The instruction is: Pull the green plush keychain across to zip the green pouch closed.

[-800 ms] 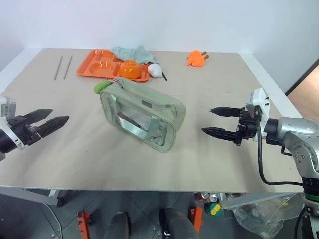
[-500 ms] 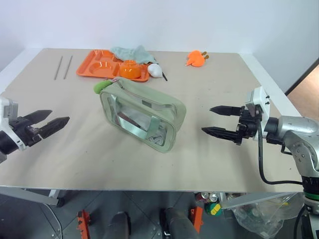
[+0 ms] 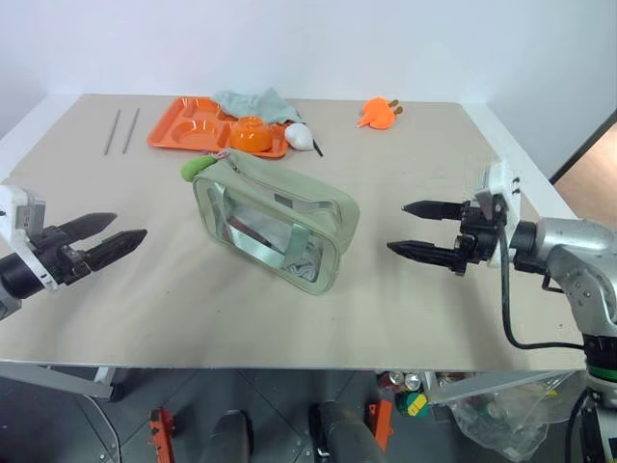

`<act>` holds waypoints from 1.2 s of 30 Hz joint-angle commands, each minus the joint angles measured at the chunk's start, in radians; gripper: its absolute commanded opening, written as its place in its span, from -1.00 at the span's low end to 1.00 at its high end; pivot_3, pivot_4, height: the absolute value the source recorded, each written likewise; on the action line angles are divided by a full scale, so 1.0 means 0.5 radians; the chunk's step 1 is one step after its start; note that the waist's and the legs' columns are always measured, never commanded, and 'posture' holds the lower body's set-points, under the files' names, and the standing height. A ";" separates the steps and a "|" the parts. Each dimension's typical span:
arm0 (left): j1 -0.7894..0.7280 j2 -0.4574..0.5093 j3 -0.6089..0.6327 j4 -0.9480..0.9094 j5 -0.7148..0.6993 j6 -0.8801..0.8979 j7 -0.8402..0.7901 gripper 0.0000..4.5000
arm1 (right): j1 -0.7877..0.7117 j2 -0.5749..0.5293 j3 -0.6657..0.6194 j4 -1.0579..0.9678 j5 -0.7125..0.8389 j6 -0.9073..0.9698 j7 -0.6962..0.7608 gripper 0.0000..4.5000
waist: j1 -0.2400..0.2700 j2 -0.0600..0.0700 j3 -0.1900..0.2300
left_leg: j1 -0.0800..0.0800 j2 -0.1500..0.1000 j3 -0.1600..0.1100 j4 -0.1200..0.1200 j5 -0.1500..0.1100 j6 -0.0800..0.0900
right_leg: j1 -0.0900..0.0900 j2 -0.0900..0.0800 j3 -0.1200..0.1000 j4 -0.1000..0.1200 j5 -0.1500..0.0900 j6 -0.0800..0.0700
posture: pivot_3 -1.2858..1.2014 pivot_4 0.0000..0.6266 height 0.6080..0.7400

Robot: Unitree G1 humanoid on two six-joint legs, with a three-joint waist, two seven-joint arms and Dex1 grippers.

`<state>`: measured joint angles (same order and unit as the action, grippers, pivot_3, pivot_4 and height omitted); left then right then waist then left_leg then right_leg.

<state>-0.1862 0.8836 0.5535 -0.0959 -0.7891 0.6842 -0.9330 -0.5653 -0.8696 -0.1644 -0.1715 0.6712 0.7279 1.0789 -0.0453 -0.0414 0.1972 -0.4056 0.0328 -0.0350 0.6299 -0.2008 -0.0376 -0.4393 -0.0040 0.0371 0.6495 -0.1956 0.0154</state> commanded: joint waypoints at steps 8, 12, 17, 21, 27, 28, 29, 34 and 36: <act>-0.287 0.137 -0.159 -0.237 -0.176 0.076 -0.198 0.99 | -0.372 -0.068 0.124 -0.419 0.436 0.337 0.087 1.00 | 0.000 -0.001 0.000 | 0.000 0.000 0.009 0.003 0.000 0.000 | -0.001 0.000 0.009 0.000 0.001 0.002 | 0.03 -0.52 1.00; -0.357 0.118 -0.219 -0.261 -0.199 0.080 -0.206 0.99 | -0.467 0.006 0.361 -0.357 0.219 0.246 0.035 1.00 | -0.004 -0.001 0.000 | 0.000 0.000 0.012 0.007 0.000 0.000 | -0.001 0.001 0.013 0.000 0.002 0.002 | 0.03 -0.52 1.00; -0.349 0.064 -0.239 -0.307 -0.227 0.088 -0.159 0.99 | -0.500 0.038 0.528 -0.282 -0.027 0.073 0.076 1.00 | -0.003 -0.001 0.000 | -0.001 0.000 0.013 0.008 0.000 0.000 | -0.002 0.001 0.015 0.000 0.004 0.004 | 0.03 -0.52 1.00; -0.305 0.031 -0.219 -0.333 -0.252 0.098 -0.127 0.99 | -0.530 0.059 0.542 -0.247 -0.060 0.033 0.127 1.00 | -0.002 -0.001 0.000 | -0.003 0.000 0.013 0.008 -0.001 0.001 | -0.003 0.001 0.016 -0.001 0.006 0.010 | 0.03 -0.52 1.00; -0.242 0.006 -0.199 -0.353 -0.251 0.083 -0.087 0.99 | -0.503 0.149 0.687 -0.218 -0.212 -0.068 0.141 1.00 | -0.006 -0.001 0.000 | -0.001 0.000 0.013 0.008 -0.001 0.001 | -0.003 0.003 0.017 0.000 0.005 0.005 | 0.03 -0.52 1.00; -0.238 0.001 -0.193 -0.353 -0.253 0.084 -0.080 0.99 | -0.495 0.169 0.715 -0.208 -0.247 -0.088 0.135 1.00 | -0.005 -0.001 0.000 | -0.001 0.000 0.013 0.008 -0.001 0.001 | -0.003 0.003 0.017 0.000 0.006 0.005 | 0.03 -0.52 1.00; -0.235 -0.002 -0.189 -0.353 -0.255 0.083 -0.074 0.99 | -0.491 0.194 0.743 -0.190 -0.281 -0.104 0.125 1.00 | -0.005 -0.001 0.000 | -0.001 0.000 0.013 0.008 -0.001 0.001 | -0.003 0.003 0.017 0.000 0.006 0.005 | 0.03 -0.52 1.00; -0.217 -0.008 -0.179 -0.364 -0.266 0.082 -0.052 0.99 | -0.516 0.328 0.841 -0.032 -0.493 -0.211 0.033 1.00 | -0.004 -0.001 -0.001 | -0.002 0.000 0.014 0.010 -0.001 0.001 | -0.003 0.003 0.018 0.000 0.007 0.006 | 0.03 -0.52 1.00; -0.205 -0.011 -0.170 -0.379 -0.277 0.087 -0.038 0.99 | -0.520 0.357 0.838 -0.012 -0.517 -0.223 0.029 1.00 | -0.004 -0.001 -0.001 | -0.002 0.000 0.014 0.010 -0.001 0.001 | -0.003 0.003 0.018 0.000 0.007 0.006 | 0.03 -0.52 1.00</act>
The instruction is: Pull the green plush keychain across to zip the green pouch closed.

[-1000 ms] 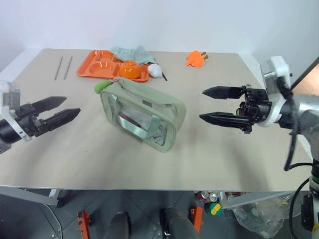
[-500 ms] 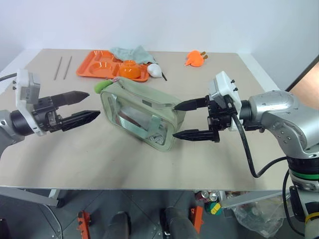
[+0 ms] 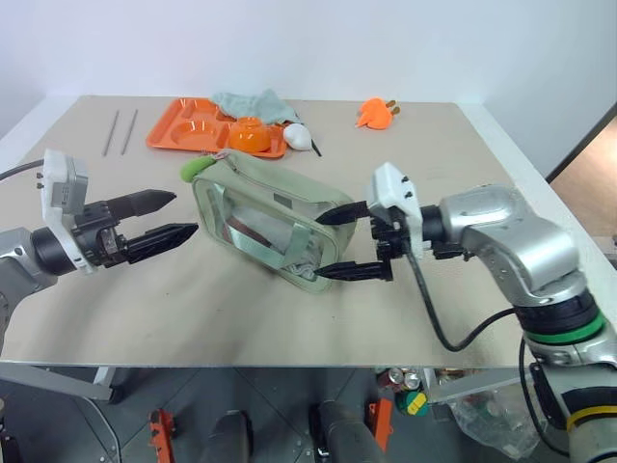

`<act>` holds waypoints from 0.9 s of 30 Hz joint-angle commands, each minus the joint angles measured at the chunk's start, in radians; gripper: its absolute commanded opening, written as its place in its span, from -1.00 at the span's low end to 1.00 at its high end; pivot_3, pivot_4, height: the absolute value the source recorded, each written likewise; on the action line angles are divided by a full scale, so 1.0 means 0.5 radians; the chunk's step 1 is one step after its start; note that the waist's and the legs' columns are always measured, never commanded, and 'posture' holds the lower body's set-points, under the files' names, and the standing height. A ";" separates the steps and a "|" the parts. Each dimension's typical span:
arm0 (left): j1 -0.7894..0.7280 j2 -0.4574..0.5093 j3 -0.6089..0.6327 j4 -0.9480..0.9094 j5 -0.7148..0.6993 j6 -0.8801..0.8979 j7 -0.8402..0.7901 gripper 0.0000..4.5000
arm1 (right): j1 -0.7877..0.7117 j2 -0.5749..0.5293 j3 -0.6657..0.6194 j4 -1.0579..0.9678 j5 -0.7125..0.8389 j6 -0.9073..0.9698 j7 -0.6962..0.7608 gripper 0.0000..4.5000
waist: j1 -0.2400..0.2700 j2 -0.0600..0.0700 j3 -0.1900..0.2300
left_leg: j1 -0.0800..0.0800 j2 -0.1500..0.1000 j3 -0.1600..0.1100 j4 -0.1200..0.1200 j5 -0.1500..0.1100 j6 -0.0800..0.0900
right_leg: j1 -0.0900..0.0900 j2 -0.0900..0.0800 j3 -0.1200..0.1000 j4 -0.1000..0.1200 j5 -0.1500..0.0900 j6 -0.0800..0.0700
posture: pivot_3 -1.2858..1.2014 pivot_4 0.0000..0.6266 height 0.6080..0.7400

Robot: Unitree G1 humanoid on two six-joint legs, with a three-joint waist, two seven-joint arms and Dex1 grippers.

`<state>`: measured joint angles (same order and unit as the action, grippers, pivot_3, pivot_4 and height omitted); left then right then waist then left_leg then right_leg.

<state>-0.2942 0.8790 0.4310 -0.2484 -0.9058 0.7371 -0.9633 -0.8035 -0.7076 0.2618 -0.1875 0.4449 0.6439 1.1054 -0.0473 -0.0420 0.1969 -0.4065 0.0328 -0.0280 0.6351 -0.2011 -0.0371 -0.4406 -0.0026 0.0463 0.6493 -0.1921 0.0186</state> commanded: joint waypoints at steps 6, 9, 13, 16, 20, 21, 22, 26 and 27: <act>0.042 0.005 0.095 -0.097 -0.068 -0.014 0.057 1.00 | -0.020 0.044 -0.051 0.005 -0.041 -0.068 0.057 0.08 | 0.000 0.000 0.000 | 0.000 0.000 0.000 0.000 0.000 0.000 | 0.000 0.000 0.000 0.000 0.001 0.001 | 0.03 -0.52 1.00; 0.050 0.007 0.093 -0.102 -0.070 -0.015 0.062 1.00 | 0.003 0.011 -0.046 -0.001 -0.047 -0.089 0.118 -0.38 | 0.000 0.000 0.000 | 0.000 0.000 0.000 0.000 0.000 0.000 | 0.000 0.000 0.000 0.000 0.000 0.000 | 0.03 -0.52 1.00; 0.045 0.006 0.076 -0.087 -0.056 -0.021 0.071 1.00 | 0.028 -0.069 -0.077 0.016 -0.050 -0.197 0.267 -0.98 | 0.000 0.000 0.000 | 0.000 0.000 0.000 0.000 0.000 0.000 | 0.000 0.000 0.000 0.000 0.000 0.000 | 0.03 -0.52 1.00; 0.041 0.007 0.070 -0.082 -0.058 -0.021 0.073 1.00 | -0.006 -0.117 -0.096 0.105 -0.088 -0.275 0.317 -1.00 | 0.000 0.000 0.000 | 0.000 0.000 0.000 0.000 0.000 0.000 | 0.000 0.000 0.000 0.000 0.000 0.000 | 0.03 -0.52 1.00; 0.020 0.002 0.048 -0.061 -0.053 -0.019 0.077 1.00 | -0.099 -0.194 -0.201 0.282 -0.094 -0.381 0.387 -1.00 | 0.000 0.000 0.000 | 0.000 0.000 0.000 0.000 0.000 0.000 | 0.000 0.000 0.000 0.000 0.000 0.000 | 0.03 -0.52 1.00; 0.018 0.000 0.044 -0.059 -0.053 -0.019 0.076 1.00 | -0.133 -0.217 -0.230 0.329 -0.076 -0.390 0.424 -1.00 | 0.001 0.001 0.001 | 0.000 0.000 0.000 0.000 0.000 0.000 | 0.000 0.000 0.000 0.000 0.000 0.000 | 0.03 -0.52 1.00; 0.017 -0.001 0.042 -0.057 -0.054 -0.018 0.075 1.00 | -0.160 -0.239 -0.250 0.371 -0.064 -0.397 0.462 -1.00 | 0.001 0.001 0.001 | -0.001 -0.001 0.001 0.000 0.000 0.000 | -0.001 0.000 0.001 0.000 0.000 0.000 | 0.03 -0.52 1.00; 0.016 -0.011 0.036 -0.046 -0.055 -0.019 0.076 1.00 | -0.219 -0.344 -0.293 0.488 -0.044 -0.500 0.684 -1.00 | 0.001 0.001 0.001 | -0.001 -0.001 0.001 0.000 0.000 0.000 | 0.000 0.000 0.001 -0.001 0.000 0.000 | 0.03 -0.52 1.00; 0.014 -0.013 0.035 -0.044 -0.056 -0.019 0.077 1.00 | -0.224 -0.367 -0.302 0.511 -0.015 -0.508 0.771 -1.00 | 0.001 0.001 0.001 | -0.001 0.000 0.001 -0.001 0.000 0.000 | -0.001 0.000 0.001 -0.001 -0.001 0.000 | 0.03 -0.52 1.00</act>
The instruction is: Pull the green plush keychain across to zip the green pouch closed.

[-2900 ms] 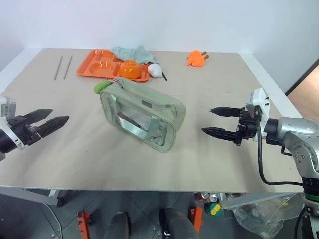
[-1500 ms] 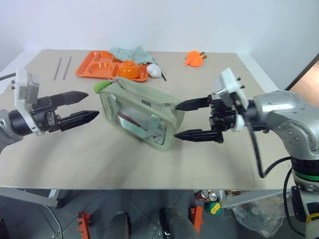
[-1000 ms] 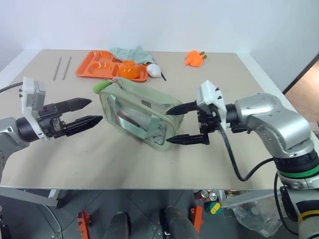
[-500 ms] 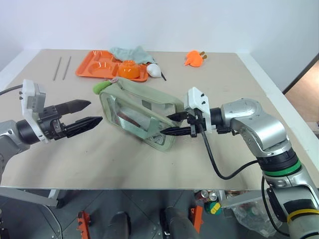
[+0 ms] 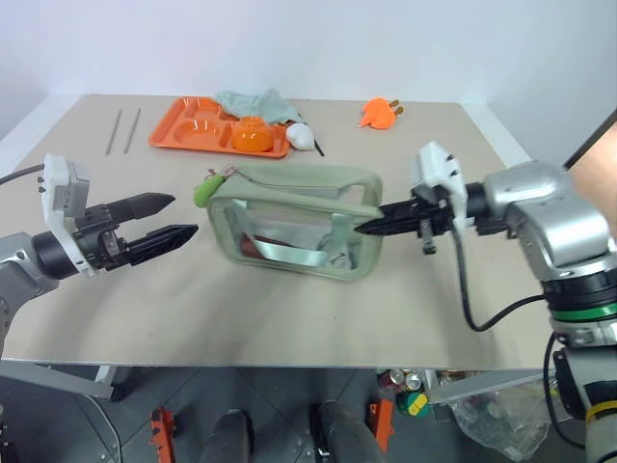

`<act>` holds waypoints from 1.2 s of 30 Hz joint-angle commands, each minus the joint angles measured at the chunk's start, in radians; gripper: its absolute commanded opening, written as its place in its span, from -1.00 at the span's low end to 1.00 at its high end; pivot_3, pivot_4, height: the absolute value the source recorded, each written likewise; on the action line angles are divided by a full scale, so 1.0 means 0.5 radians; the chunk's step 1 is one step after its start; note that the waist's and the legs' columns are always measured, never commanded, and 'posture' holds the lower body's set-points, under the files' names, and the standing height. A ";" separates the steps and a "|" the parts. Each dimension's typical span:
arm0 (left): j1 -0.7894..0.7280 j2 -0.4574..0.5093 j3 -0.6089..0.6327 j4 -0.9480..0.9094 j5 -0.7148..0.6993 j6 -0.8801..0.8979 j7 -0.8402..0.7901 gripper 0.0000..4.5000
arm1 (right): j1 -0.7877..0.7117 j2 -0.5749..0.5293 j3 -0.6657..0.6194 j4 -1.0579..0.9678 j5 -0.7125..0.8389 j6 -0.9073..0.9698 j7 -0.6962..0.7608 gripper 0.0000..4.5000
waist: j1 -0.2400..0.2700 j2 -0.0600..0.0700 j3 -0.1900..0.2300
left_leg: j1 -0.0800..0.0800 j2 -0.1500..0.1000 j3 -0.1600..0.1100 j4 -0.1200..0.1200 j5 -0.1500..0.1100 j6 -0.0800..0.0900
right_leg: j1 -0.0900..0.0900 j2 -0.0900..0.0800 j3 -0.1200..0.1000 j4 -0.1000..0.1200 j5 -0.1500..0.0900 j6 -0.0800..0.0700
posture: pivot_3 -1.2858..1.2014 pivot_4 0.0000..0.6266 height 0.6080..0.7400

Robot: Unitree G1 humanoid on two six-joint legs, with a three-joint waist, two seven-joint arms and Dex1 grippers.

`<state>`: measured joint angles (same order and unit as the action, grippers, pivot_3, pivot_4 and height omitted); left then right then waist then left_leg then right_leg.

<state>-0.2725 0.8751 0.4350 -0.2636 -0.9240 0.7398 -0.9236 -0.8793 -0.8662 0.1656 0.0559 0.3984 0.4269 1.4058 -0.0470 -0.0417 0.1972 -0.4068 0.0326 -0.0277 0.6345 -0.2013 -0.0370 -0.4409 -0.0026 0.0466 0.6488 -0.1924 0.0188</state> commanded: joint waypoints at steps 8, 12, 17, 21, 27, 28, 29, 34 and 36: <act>-0.025 -0.027 0.025 0.021 -0.005 -0.026 0.000 1.00 | -0.115 -0.006 -0.052 0.279 0.043 -0.095 0.375 -1.00 | -0.003 0.000 0.000 | 0.001 0.001 0.002 0.000 0.000 0.000 | 0.000 0.001 0.001 0.000 0.001 -0.001 | 0.03 -0.52 1.00; -0.031 -0.020 0.036 0.027 -0.016 -0.012 0.001 1.00 | -0.144 0.072 0.019 0.453 -0.064 -0.213 0.373 -1.00 | -0.004 0.000 0.000 | 0.001 0.001 0.002 0.000 0.000 0.000 | 0.000 0.001 0.002 0.000 0.002 -0.001 | 0.03 -0.52 1.00; -0.036 -0.011 0.042 0.020 -0.021 0.000 0.007 1.00 | -0.077 0.072 0.144 0.535 -0.312 -0.547 0.355 -1.00 | -0.009 0.000 0.000 | 0.003 0.002 0.003 0.000 0.000 0.000 | 0.000 0.002 0.002 0.001 0.002 -0.001 | 0.03 -0.52 1.00; -0.027 -0.008 0.050 0.012 -0.026 0.010 0.012 1.00 | -0.069 0.062 0.151 0.548 -0.364 -0.610 0.358 -1.00 | -0.010 0.000 0.000 | 0.006 0.006 0.004 0.000 0.000 0.000 | 0.001 0.007 0.003 0.001 0.004 -0.004 | 0.03 -0.52 1.00; -0.025 -0.015 0.045 0.012 -0.028 0.016 0.013 1.00 | -0.175 0.034 0.107 0.697 -0.421 -0.689 0.326 -1.00 | -0.007 0.000 0.000 | 0.007 0.007 0.006 0.003 0.001 0.000 | 0.001 0.008 0.005 0.002 0.005 -0.006 | 0.03 -0.52 1.00; -0.027 -0.018 0.039 0.012 -0.029 0.017 0.013 1.00 | -0.205 0.028 0.099 0.736 -0.434 -0.711 0.319 -1.00 | -0.006 0.000 0.000 | 0.007 0.007 0.008 0.003 0.001 0.000 | 0.001 0.008 0.007 0.002 0.005 -0.006 | 0.03 -0.52 1.00; -0.032 -0.020 0.033 0.013 -0.029 0.018 0.014 1.00 | -0.235 0.022 0.091 0.769 -0.445 -0.733 0.309 -1.00 | -0.006 0.000 0.000 | 0.007 0.007 0.010 0.004 0.001 0.000 | 0.001 0.008 0.009 0.001 0.005 -0.006 | 0.03 -0.52 1.00; -0.046 -0.024 0.018 0.027 -0.026 0.018 0.010 1.00 | -0.358 0.015 0.063 0.880 -0.481 -0.806 0.297 -1.00 | -0.003 0.000 0.000 | 0.007 0.006 0.013 0.004 0.001 -0.001 | 0.000 0.007 0.013 0.001 0.005 -0.005 | 0.03 -0.52 1.00; -0.050 -0.027 0.011 0.030 -0.025 0.017 0.010 1.00 | -0.376 0.026 0.065 0.895 -0.495 -0.826 0.288 -1.00 | -0.003 0.000 0.000 | 0.006 0.006 0.013 0.003 0.000 -0.001 | 0.000 0.007 0.013 0.001 0.005 -0.004 | 0.03 -0.52 1.00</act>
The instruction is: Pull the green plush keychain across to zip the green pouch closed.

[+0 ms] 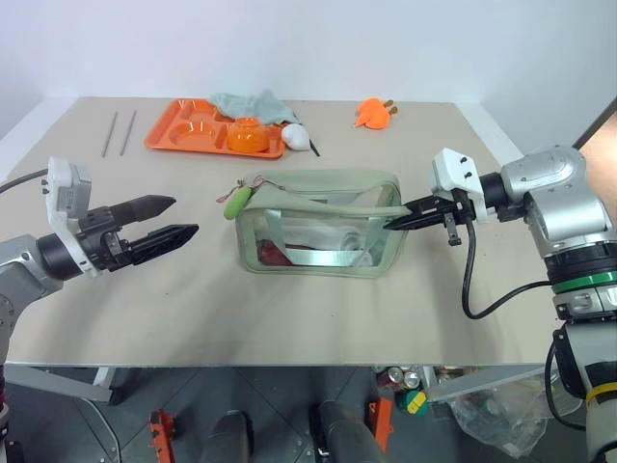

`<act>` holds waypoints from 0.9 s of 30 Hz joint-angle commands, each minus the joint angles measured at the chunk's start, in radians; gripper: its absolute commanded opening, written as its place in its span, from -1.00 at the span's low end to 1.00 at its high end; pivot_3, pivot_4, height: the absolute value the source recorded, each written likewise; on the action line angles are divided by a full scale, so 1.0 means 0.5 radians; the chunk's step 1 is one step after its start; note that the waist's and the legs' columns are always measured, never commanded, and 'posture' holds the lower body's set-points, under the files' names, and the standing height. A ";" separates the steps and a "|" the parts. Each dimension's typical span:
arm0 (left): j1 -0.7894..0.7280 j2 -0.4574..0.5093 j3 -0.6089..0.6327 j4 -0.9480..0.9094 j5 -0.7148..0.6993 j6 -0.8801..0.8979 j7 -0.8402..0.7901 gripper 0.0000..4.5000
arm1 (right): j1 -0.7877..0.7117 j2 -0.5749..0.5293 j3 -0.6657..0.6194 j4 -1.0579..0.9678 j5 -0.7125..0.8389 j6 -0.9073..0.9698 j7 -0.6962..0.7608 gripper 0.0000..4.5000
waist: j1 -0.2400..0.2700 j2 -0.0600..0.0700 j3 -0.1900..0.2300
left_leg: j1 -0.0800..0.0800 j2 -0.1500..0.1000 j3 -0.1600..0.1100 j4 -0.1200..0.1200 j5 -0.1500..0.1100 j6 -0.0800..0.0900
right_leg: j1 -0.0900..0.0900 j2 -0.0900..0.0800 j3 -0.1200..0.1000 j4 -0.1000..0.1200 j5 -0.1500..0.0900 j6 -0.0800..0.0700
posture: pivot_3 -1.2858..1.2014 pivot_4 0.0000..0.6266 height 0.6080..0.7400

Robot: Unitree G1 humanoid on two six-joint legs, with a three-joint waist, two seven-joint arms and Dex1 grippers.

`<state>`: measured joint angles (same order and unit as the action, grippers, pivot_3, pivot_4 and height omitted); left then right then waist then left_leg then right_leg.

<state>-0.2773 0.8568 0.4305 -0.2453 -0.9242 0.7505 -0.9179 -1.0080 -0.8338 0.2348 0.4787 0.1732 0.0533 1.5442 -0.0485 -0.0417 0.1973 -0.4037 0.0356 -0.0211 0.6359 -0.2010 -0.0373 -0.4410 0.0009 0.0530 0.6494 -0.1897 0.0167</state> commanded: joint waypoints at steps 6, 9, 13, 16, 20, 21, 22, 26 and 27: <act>-0.046 -0.007 0.014 -0.013 -0.021 -0.007 0.012 1.00 | -0.004 0.014 -0.040 -0.056 -0.001 0.046 0.041 -1.00 | 0.001 0.000 0.000 | -0.001 0.000 0.000 -0.002 0.000 0.000 | -0.001 0.000 0.000 0.000 0.000 0.001 | 0.03 -0.52 1.00; -0.035 -0.008 0.026 -0.019 -0.022 -0.004 0.019 1.00 | 0.045 0.046 -0.056 -0.087 0.041 0.130 0.007 -0.82 | 0.001 0.000 0.000 | -0.001 0.000 0.000 -0.001 0.000 0.000 | -0.001 0.000 0.001 0.000 0.000 0.001 | 0.03 -0.52 1.00; -0.034 -0.004 0.030 -0.015 -0.024 -0.004 0.016 1.00 | 0.066 0.049 -0.078 -0.106 0.027 0.136 -0.031 -0.82 | -0.020 0.000 0.000 | 0.002 0.003 0.002 -0.001 0.000 0.000 | -0.001 0.003 0.003 0.001 0.001 0.000 | 0.03 -0.52 1.00; -0.034 -0.006 0.024 -0.023 -0.027 0.000 0.020 1.00 | 0.062 0.029 -0.136 -0.116 0.057 0.169 -0.053 -0.82 | -0.022 0.000 0.000 | 0.004 0.007 0.002 -0.001 0.000 0.000 | -0.001 0.008 0.003 0.002 0.002 -0.001 | 0.03 -0.52 1.00; -0.046 -0.005 0.014 -0.009 -0.023 -0.002 0.015 1.00 | 0.014 -0.007 -0.235 -0.110 0.153 0.275 -0.031 -0.82 | -0.019 0.000 0.000 | 0.003 0.008 0.002 -0.001 0.000 0.000 | -0.001 0.010 0.004 0.001 0.002 -0.002 | 0.03 -0.52 1.00; -0.049 -0.006 0.012 -0.005 -0.022 -0.002 0.014 1.00 | 0.012 -0.017 -0.256 -0.115 0.172 0.300 -0.024 -0.82 | -0.017 0.000 0.000 | 0.002 0.008 0.002 -0.001 0.000 0.000 | -0.001 0.010 0.005 0.001 0.002 -0.002 | 0.03 -0.52 1.00; -0.054 -0.006 0.008 0.003 -0.019 -0.004 0.012 1.00 | 0.017 -0.024 -0.268 -0.120 0.180 0.313 -0.021 -0.82 | -0.016 0.000 0.000 | 0.001 0.008 0.002 -0.001 0.000 0.000 | -0.001 0.010 0.005 0.001 0.002 -0.002 | 0.03 -0.52 1.00; -0.078 -0.019 -0.019 0.028 -0.003 -0.017 0.009 1.00 | 0.066 -0.026 -0.276 -0.159 0.180 0.329 -0.031 -0.82 | -0.012 0.000 0.000 | 0.001 0.007 0.002 -0.001 0.000 0.000 | -0.002 0.010 0.005 0.001 0.002 -0.002 | 0.03 -0.52 1.00; -0.086 -0.024 -0.031 0.035 0.005 -0.023 0.008 1.00 | 0.080 -0.021 -0.272 -0.176 0.181 0.335 -0.038 -0.82 | -0.012 0.000 0.000 | 0.001 0.007 0.002 -0.001 0.000 0.000 | -0.002 0.010 0.005 0.001 0.002 -0.002 | 0.03 -0.52 1.00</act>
<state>-0.2915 0.8489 0.4263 -0.2344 -0.9236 0.7507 -0.9092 -0.9743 -0.8274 0.1444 0.4467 0.2440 0.2149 1.5250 -0.0544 -0.0416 0.1973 -0.4031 0.0394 -0.0200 0.6352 -0.2013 -0.0374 -0.4419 0.0060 0.0557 0.6498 -0.1889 0.0159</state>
